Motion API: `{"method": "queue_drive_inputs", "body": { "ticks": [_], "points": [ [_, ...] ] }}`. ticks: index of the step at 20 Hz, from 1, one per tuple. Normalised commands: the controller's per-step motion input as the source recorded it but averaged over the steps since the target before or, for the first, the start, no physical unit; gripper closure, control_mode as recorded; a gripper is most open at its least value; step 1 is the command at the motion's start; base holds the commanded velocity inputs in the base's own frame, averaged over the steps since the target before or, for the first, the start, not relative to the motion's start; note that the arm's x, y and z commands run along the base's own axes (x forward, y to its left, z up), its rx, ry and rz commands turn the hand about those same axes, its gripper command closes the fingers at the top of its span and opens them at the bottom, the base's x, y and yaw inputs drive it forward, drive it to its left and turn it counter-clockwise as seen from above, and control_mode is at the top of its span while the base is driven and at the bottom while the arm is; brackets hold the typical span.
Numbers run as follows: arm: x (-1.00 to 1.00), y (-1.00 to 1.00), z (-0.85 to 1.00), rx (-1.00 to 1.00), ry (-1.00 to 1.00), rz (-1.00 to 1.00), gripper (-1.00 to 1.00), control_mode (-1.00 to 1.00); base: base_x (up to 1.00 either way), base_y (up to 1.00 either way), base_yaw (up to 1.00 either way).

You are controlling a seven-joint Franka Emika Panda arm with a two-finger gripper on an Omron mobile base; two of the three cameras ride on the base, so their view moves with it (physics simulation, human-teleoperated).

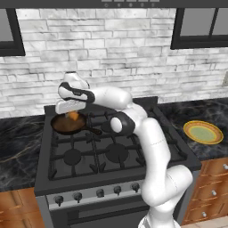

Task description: Pick the croissant and place it on the pan. Then turn on the stove to warm the croissant.

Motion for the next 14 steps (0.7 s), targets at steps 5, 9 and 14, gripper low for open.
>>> {"method": "queue_drive_inputs", "body": {
  "ticks": [5, 9, 14],
  "points": [
    [0.00, 0.00, -0.23, 0.00, 0.00, 0.00, 1.00, -1.00, 0.00, 0.00, 0.00],
    [0.01, 0.00, -0.21, 0.00, 0.00, 0.00, 1.00, -1.00, 0.00, 0.00, 0.00],
    [0.04, 0.00, -0.22, 0.00, 0.00, 0.00, 1.00, -1.00, 0.00, 0.00, 0.00]
  ]
}}
